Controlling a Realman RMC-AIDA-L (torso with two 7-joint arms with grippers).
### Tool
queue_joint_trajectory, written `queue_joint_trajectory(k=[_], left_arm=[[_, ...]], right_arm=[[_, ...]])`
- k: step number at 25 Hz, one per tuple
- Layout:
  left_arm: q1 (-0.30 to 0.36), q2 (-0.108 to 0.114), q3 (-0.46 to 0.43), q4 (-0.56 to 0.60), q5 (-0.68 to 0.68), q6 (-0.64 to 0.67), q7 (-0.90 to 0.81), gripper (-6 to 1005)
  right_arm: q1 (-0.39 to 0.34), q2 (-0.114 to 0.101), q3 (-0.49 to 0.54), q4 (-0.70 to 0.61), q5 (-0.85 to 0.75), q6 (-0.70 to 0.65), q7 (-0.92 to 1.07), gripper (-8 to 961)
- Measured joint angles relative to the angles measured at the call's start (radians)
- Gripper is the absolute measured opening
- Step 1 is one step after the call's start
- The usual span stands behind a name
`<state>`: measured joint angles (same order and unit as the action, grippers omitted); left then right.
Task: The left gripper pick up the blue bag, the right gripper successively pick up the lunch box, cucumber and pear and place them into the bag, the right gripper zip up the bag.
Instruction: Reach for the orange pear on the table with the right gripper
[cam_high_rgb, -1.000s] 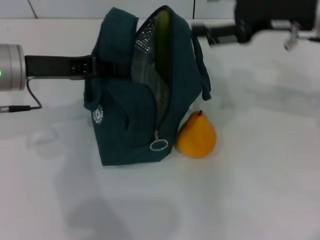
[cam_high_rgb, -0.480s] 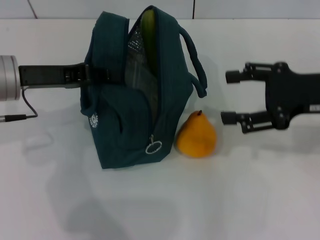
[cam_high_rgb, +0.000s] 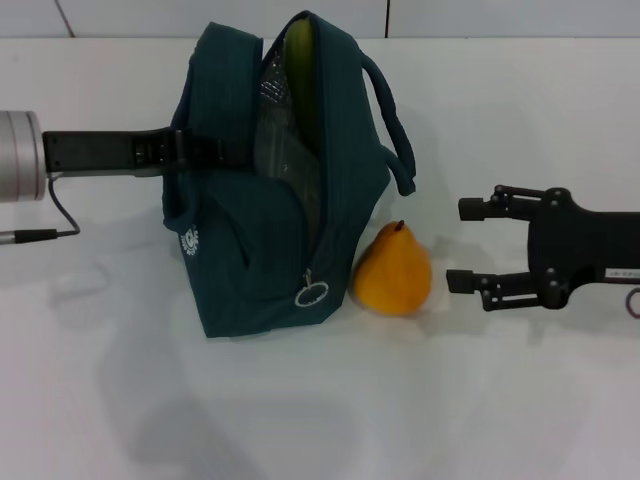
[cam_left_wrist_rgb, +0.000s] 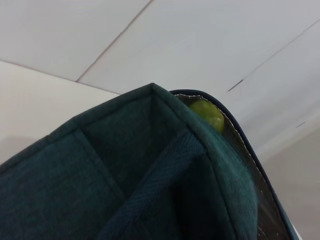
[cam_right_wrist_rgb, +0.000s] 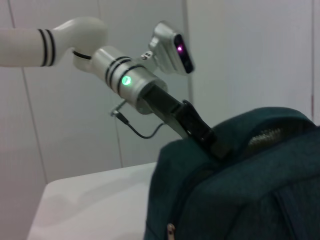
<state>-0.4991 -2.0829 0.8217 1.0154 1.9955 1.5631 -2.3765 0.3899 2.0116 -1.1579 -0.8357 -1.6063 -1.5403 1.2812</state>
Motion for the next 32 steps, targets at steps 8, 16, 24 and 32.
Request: queue_joint_trajectory(k=[8, 16, 24, 32], left_arm=[[-0.007, 0.0, 0.001, -0.001, 0.0, 0.0, 0.001, 43], [-0.025, 0.002, -0.004, -0.033, 0.0, 0.0, 0.016, 43], [-0.026, 0.003, -0.006, -0.034, 0.0, -0.003, 0.022, 43], [-0.03, 0.002, -0.006, -0.034, 0.0, -0.014, 0.023, 43]], right_arm=[[0.036, 0.002, -0.006, 0.132, 0.084, 0.056, -0.133, 839], [0.132, 0.01, -0.022, 0.258, 0.088, 0.094, -0.195, 837], [0.158, 0.015, -0.049, 0.292, 0.091, 0.141, -0.224, 730], [0.183, 0.016, -0.075, 0.312, 0.098, 0.179, -0.238, 628]])
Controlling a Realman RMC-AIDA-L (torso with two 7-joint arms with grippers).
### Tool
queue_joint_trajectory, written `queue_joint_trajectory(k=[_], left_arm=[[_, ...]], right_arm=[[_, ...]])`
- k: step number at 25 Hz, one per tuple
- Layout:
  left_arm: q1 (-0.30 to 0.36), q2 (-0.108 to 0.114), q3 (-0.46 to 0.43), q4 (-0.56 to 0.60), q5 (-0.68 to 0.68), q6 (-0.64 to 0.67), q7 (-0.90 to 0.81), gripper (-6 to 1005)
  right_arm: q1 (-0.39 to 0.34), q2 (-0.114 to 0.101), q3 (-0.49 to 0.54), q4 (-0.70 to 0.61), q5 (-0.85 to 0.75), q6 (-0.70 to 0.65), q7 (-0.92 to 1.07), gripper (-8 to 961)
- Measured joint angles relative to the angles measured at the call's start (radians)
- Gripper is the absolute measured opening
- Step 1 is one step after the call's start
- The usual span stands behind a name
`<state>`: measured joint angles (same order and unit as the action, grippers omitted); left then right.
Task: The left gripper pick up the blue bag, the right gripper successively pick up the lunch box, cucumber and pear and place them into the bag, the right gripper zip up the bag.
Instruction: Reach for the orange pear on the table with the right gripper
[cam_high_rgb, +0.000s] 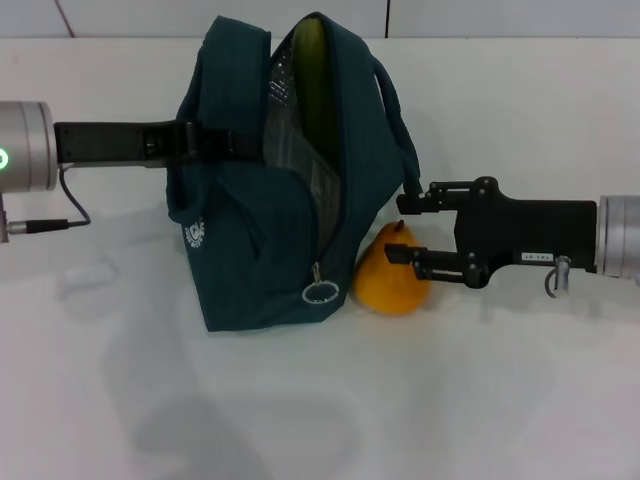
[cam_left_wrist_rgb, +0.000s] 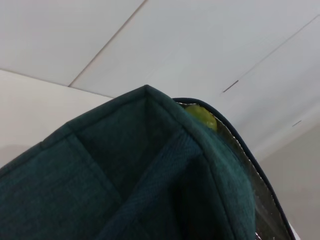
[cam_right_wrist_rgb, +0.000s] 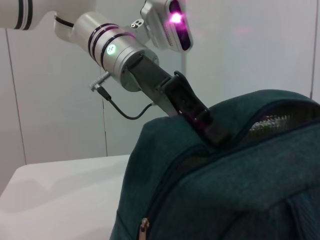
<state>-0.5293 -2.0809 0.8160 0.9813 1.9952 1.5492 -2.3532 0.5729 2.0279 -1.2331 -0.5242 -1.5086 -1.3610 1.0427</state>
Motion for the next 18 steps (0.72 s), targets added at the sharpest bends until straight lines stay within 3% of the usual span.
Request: queue_joint_trajectory(k=[4, 18], left_arm=[[-0.005, -0.002, 0.0, -0.001, 0.0, 0.0, 0.0, 43], [-0.013, 0.0, 0.0, -0.001, -0.001, -0.009, 0.0, 43]], right_arm=[[0.011, 0.0, -0.003, 0.03, 0.037, 0.008, -0.029, 538], [0.027, 0.0, -0.037, 0.056, 0.073, 0.055, -0.04, 511]])
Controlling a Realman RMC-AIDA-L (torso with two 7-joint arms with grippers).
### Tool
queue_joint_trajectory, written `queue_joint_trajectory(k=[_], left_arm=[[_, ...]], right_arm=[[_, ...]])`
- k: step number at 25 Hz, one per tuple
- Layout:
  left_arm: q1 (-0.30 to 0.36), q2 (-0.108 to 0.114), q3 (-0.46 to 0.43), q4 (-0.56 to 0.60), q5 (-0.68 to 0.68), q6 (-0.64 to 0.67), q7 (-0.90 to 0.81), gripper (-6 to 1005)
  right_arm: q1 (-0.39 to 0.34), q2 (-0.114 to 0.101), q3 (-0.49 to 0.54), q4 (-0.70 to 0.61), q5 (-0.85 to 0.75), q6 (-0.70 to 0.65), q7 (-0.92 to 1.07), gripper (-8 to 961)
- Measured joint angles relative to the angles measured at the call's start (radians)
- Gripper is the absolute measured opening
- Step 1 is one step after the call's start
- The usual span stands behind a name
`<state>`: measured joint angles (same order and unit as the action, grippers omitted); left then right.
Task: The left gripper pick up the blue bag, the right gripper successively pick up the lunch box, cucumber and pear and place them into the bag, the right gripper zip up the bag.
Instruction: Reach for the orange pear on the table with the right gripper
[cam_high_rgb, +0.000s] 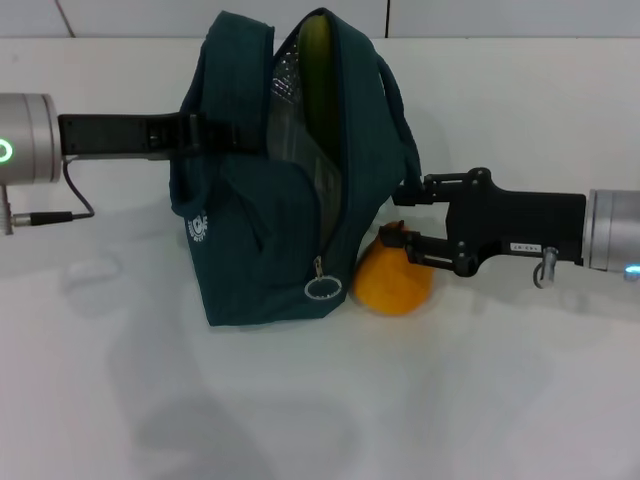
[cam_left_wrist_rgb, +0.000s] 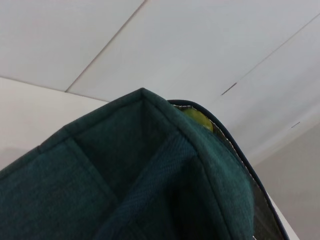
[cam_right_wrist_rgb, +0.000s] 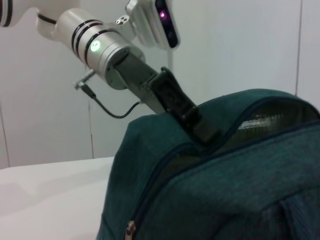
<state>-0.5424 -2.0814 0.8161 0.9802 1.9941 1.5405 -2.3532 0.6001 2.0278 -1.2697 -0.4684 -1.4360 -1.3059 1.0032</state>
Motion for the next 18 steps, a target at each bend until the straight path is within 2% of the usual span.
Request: queue_joint_trajectory(k=[3, 8, 11, 16, 18], left_arm=[[-0.002, 0.0, 0.0, -0.001, 0.0, -0.001, 0.0, 43], [-0.002, 0.0, 0.0, -0.001, 0.0, -0.001, 0.0, 43], [-0.001, 0.0, 0.0, -0.001, 0.0, -0.001, 0.0, 43], [0.0, 0.0, 0.0, -0.002, 0.0, 0.0, 0.0, 43], [-0.001, 0.0, 0.0, -0.002, 0.0, 0.0, 0.0, 43]], right_arm=[[0.006, 0.0, -0.023, 0.001, 0.001, 0.009, 0.0, 508], [0.01, 0.0, -0.051, -0.004, 0.01, 0.033, -0.006, 387], [0.007, 0.0, -0.054, -0.006, 0.025, 0.041, -0.012, 156], [0.006, 0.0, -0.051, -0.009, 0.027, 0.042, -0.014, 35], [0.006, 0.0, -0.051, -0.011, 0.033, 0.039, -0.015, 35]])
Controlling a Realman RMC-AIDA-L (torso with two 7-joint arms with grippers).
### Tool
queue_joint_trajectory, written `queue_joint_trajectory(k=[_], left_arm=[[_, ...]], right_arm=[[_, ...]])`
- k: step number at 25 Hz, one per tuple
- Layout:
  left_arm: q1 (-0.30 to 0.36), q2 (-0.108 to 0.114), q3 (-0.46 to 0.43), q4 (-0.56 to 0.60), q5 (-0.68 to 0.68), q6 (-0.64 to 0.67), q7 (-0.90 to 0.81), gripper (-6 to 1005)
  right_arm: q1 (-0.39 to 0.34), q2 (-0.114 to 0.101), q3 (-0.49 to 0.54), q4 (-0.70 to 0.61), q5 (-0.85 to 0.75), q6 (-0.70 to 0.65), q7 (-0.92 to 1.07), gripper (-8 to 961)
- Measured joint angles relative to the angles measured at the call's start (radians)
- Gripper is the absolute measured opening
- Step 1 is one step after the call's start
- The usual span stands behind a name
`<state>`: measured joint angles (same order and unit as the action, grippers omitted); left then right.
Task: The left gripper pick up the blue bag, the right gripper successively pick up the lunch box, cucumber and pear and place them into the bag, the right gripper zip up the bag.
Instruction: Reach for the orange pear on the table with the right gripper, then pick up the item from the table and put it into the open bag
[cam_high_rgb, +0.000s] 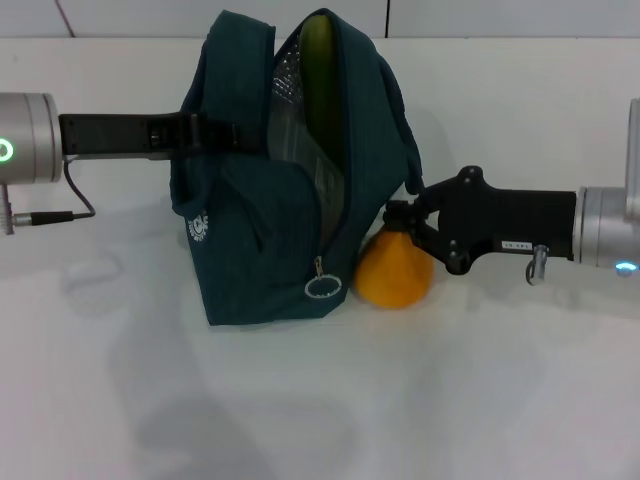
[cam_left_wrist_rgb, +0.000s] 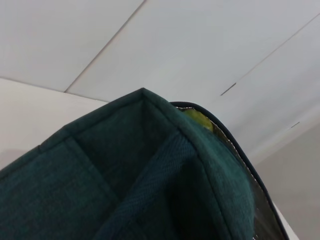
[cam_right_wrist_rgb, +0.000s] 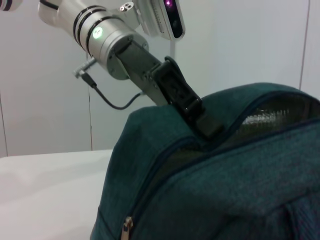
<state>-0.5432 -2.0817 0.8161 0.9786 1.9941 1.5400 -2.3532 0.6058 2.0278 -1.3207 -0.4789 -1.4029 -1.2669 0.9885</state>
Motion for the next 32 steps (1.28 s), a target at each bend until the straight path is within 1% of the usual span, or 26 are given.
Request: queue_joint_trajectory(k=[3, 6, 11, 14, 17, 20, 25, 32], left_arm=[[0.0, 0.0, 0.0, 0.0, 0.0, 0.0, 0.0, 43], [0.004, 0.001, 0.0, 0.0, -0.001, 0.0, 0.0, 43], [0.005, 0.003, 0.0, 0.0, -0.002, 0.0, -0.002, 43], [0.004, 0.003, 0.0, 0.0, -0.002, 0.0, -0.004, 43], [0.004, 0.003, 0.0, 0.001, -0.002, 0.001, -0.005, 43], [0.002, 0.001, 0.0, 0.001, -0.002, 0.002, -0.005, 43], [0.002, 0.002, 0.001, 0.001, -0.025, 0.008, -0.005, 43], [-0.004, 0.001, 0.006, 0.001, -0.028, 0.008, 0.0, 43]], right_arm=[[-0.005, -0.003, -0.001, -0.016, 0.015, -0.021, 0.007, 35], [-0.024, -0.011, 0.003, -0.06, 0.018, -0.065, 0.036, 35], [-0.088, -0.019, 0.016, -0.182, 0.018, -0.153, 0.089, 35], [-0.114, -0.02, 0.069, -0.231, 0.018, -0.231, 0.108, 35], [-0.116, -0.016, 0.161, -0.251, 0.022, -0.318, 0.135, 36], [-0.096, -0.015, 0.218, -0.259, 0.066, -0.351, 0.151, 36], [-0.031, -0.015, 0.227, -0.261, 0.133, -0.297, 0.147, 36], [0.12, -0.008, 0.206, -0.219, 0.133, -0.189, 0.111, 36]])
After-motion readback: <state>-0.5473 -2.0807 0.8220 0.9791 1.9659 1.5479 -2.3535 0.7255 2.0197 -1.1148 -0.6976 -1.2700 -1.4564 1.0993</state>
